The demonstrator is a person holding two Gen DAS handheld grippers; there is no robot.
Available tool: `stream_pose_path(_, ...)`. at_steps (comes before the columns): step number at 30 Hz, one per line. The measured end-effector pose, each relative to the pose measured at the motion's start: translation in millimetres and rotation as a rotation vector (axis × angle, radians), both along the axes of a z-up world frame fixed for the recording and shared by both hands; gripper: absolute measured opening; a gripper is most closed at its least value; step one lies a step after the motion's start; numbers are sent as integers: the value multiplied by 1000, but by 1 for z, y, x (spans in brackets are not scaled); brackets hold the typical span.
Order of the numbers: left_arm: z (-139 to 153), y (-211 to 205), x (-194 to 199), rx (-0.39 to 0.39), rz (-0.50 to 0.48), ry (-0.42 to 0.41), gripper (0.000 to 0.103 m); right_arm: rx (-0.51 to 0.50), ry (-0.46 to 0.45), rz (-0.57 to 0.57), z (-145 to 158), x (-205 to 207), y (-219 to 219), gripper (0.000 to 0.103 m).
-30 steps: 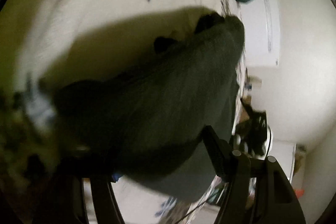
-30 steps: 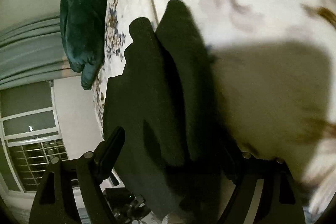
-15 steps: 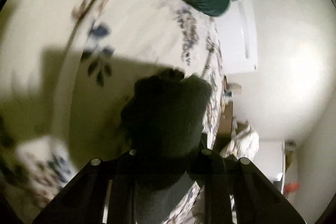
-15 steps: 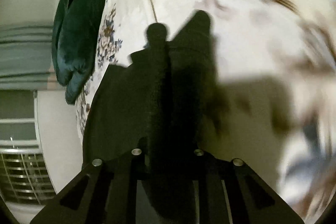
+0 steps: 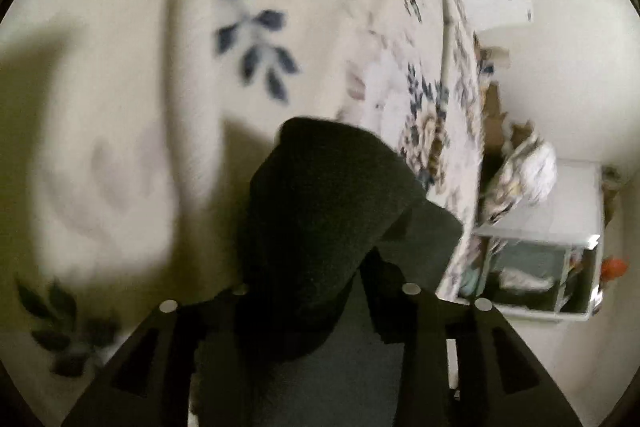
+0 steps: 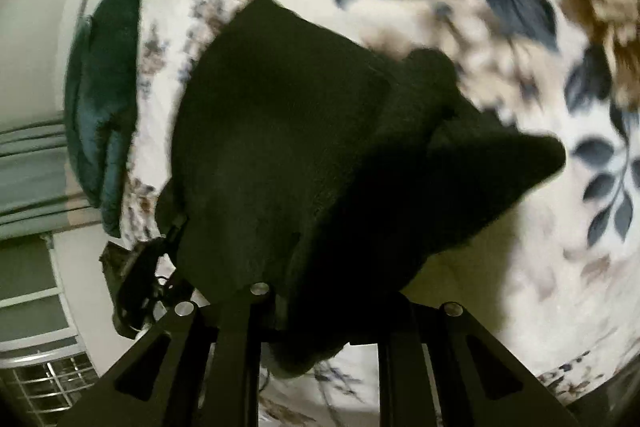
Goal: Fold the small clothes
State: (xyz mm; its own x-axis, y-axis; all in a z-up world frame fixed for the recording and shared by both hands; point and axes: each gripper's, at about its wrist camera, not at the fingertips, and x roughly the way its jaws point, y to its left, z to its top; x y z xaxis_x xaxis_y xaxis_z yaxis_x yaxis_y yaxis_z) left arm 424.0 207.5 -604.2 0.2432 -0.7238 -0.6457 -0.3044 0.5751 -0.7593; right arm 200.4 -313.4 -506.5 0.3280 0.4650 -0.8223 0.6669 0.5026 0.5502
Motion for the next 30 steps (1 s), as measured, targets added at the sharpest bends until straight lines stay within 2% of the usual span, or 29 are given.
stream_pose_path(3, 19, 13, -21, 19, 69, -10, 32, 1, 47, 22, -6, 0, -7, 37)
stream_pose_path(5, 34, 20, -32, 63, 107, -17, 32, -8, 58, 60, 0, 1, -11, 53)
stream_pose_path(7, 59, 23, -44, 151, 124, -51, 32, -35, 63, 96, 12, -2, -15, 61)
stream_pose_path(10, 100, 12, -60, 318, 71, -97, 32, -70, 80, 152, 33, -10, -18, 68)
stream_pose_path(13, 125, -20, -76, 448, -24, -119, 33, -110, 92, 210, 61, -20, -24, 72)
stream_pose_path(17, 127, -66, -88, 448, -131, -111, 33, -137, 106, 268, 88, -26, -31, 73)
stream_pose_path(19, 121, -92, -87, 422, -178, -85, 33, -143, 123, 282, 97, -28, -37, 73)
stream_pose_path(22, 121, -117, -88, 412, -205, -85, 33, -158, 135, 299, 113, -26, -46, 73)
stream_pose_path(23, 122, -124, -90, 427, -214, -93, 33, -188, 135, 321, 118, -23, -49, 73)
stream_pose_path(26, 105, -143, -87, 554, -246, -98, 35, -271, 120, 357, 119, -2, -54, 73)
stream_pose_path(29, 73, -149, -79, 663, -278, -50, 35, -340, 100, 371, 113, 17, -60, 73)
stream_pose_path(30, 60, -149, -75, 678, -289, -32, 35, -372, 94, 380, 110, 26, -59, 73)
